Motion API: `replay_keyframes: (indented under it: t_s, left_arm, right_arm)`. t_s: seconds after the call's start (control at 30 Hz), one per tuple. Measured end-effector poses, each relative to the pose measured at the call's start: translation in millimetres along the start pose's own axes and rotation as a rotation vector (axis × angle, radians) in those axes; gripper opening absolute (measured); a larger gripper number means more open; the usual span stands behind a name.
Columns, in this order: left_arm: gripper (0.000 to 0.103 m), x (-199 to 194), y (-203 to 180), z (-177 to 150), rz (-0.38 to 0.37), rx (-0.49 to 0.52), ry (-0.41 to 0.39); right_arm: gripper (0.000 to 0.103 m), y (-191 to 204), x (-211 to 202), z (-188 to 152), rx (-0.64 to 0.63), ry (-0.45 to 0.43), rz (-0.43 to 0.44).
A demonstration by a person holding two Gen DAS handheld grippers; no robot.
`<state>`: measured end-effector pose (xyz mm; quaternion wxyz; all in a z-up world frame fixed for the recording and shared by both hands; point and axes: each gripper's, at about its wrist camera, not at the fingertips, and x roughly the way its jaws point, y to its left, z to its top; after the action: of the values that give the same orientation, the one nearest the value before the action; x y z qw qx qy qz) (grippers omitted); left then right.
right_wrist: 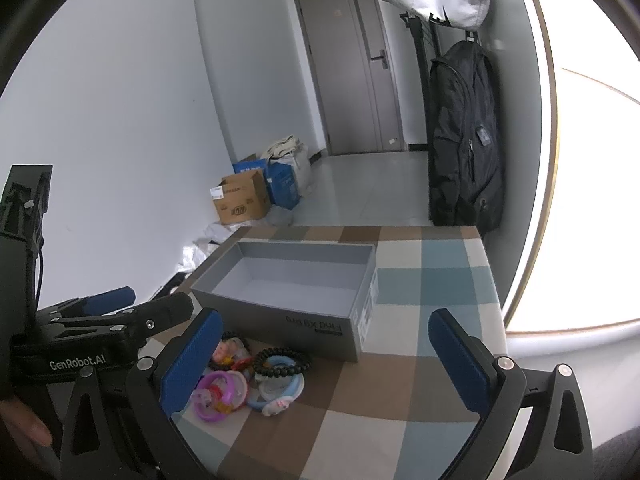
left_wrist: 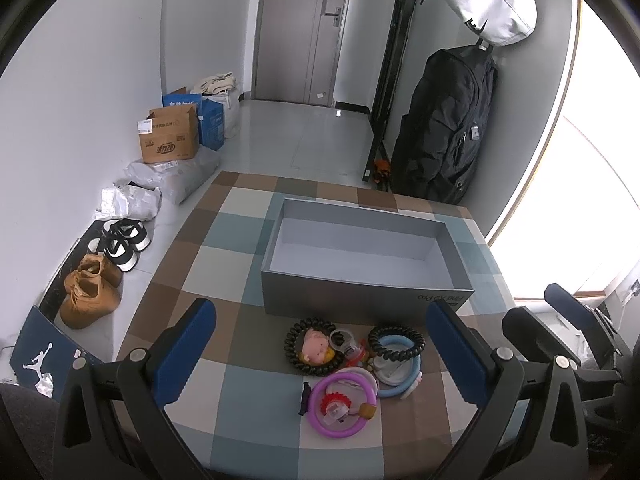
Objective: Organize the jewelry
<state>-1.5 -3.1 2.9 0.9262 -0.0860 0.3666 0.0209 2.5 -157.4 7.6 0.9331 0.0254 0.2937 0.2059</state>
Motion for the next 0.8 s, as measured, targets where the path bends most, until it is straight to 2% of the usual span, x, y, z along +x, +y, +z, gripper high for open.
replay_keyframes:
  t_s: [0.27,0.37,0.8]
  left_arm:
    - [0.101,0.7,3.4,0.9,-0.014,-0.009,0.008]
    - [0.096,0.9,3.3,1.2,-0.013,-0.007,0.007]
    - [0.096,0.6,3.8,-1.2,-0.024,-0.005,0.007]
  right_arm:
    - [0.103,-0.4,0.2,-0.2,0.003,0.004,0.000]
    - [0.103,-0.5,0.7,-0.5,0.004,0.002,0.000]
    - [0.103,-1.6,2.3,0.2,0.007,-0.003,0.003]
